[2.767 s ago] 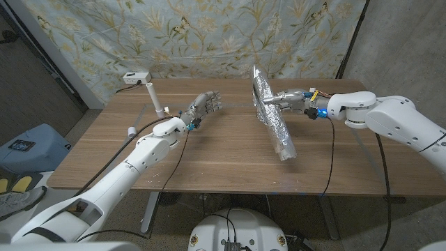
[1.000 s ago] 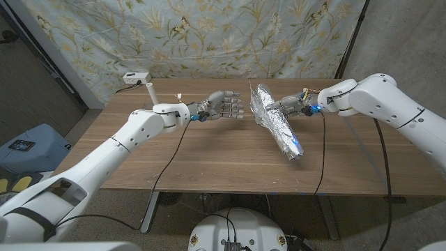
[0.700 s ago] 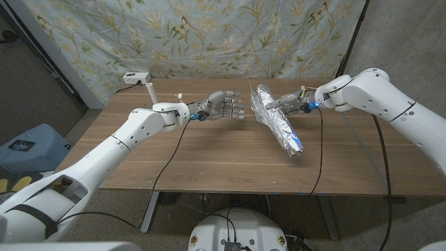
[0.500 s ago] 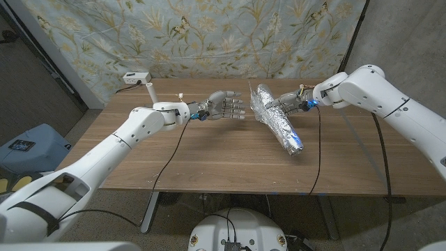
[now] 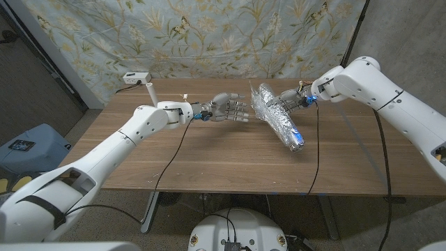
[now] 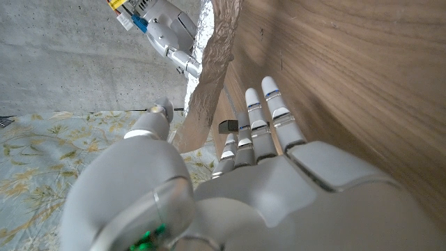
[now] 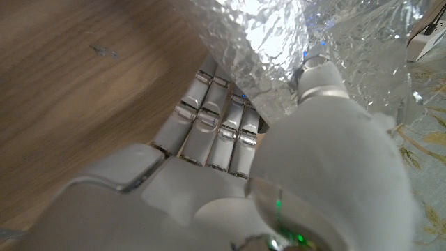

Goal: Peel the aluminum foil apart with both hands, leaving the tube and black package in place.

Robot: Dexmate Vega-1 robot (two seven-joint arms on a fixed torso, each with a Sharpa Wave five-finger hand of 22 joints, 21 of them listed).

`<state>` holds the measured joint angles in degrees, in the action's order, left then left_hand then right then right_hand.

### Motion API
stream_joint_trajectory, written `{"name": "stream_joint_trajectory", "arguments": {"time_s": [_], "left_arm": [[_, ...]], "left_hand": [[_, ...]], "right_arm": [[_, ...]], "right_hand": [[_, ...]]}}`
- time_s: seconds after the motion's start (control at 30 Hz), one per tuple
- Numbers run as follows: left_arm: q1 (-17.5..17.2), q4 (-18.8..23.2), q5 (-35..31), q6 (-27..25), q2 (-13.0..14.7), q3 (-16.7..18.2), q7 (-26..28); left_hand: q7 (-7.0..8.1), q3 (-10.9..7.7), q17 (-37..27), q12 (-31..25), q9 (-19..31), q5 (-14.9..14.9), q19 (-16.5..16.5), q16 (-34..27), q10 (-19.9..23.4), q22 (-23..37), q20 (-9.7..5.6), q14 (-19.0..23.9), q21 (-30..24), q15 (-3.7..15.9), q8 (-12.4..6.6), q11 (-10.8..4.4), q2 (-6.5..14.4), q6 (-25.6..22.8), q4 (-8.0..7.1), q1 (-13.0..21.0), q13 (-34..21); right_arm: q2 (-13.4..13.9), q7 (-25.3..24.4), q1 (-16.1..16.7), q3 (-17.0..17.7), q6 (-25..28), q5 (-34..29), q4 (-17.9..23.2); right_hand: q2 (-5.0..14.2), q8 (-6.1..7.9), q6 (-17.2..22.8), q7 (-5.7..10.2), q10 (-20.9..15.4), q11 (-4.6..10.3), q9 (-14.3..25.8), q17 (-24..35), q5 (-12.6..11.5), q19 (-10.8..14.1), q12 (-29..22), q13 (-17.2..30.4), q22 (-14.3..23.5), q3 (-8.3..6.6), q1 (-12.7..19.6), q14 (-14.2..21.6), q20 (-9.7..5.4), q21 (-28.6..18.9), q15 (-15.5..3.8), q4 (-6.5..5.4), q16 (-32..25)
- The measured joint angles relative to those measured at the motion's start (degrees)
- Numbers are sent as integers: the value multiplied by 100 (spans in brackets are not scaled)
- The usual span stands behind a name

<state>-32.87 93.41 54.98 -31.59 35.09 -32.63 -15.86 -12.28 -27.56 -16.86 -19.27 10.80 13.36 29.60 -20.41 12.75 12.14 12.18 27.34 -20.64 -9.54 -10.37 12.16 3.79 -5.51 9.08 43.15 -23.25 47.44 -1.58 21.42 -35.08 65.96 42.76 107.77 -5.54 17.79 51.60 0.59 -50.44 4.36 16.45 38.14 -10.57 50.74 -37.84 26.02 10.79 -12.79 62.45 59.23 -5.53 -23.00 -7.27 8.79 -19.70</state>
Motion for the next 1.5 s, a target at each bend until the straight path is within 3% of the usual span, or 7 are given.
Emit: {"name": "stream_joint_trajectory", "arguments": {"time_s": [0.43, 0.77, 1.37, 1.5], "left_arm": [[221, -254, -104, -106, -294, -184, -93], [419, -393, -175, -188, -551, -337, -143], [582, -604, -188, -412, -910, -476, -122], [590, -640, -176, -444, -958, -482, -73]], "left_hand": [[-7, 32, -20, -67, 0, 22, 105, 0, -60, 0, -22, 123, -85, 2, 0, 22, -23, 114, 32, 83, -107], [-7, 136, -122, -234, 0, 22, 329, -180, -2, -11, -39, 402, -173, 158, -5, 10, -58, 114, 39, 254, -248], [-10, -3, -258, -866, 48, 379, 936, -466, 497, -71, -399, 1150, -423, 701, -87, 2, 77, -220, 112, 1134, -671], [-17, -82, -302, -1081, 55, 505, 1146, -534, 657, -71, -560, 1392, -532, 882, -116, -25, 121, -434, 126, 1457, -815]], "right_arm": [[-81, -41, -136, -21, 224, -71, -18], [-105, -60, -160, -27, 299, -91, -5], [-103, -75, -160, 14, 313, -101, 96], [-102, -75, -160, 19, 297, -105, 97]], "right_hand": [[33, -21, -1, 0, -31, -31, 21, 25, 5, -1, -9, 0, -1, 0, -33, 39, 0, -34, 1, 0, 8], [33, -55, 40, 0, -31, -31, 22, 52, -5, 20, -10, 0, -2, 0, -33, 41, -21, -52, 0, 0, 22], [69, -66, 38, 0, -31, -31, 48, 79, -26, 19, -10, 0, 3, 1, -69, 66, -20, -70, -7, -1, 67], [72, -78, 38, 0, -30, -31, 47, 81, -27, 20, -10, 0, 2, 1, -72, 67, -20, -96, -7, -1, 68]]}}
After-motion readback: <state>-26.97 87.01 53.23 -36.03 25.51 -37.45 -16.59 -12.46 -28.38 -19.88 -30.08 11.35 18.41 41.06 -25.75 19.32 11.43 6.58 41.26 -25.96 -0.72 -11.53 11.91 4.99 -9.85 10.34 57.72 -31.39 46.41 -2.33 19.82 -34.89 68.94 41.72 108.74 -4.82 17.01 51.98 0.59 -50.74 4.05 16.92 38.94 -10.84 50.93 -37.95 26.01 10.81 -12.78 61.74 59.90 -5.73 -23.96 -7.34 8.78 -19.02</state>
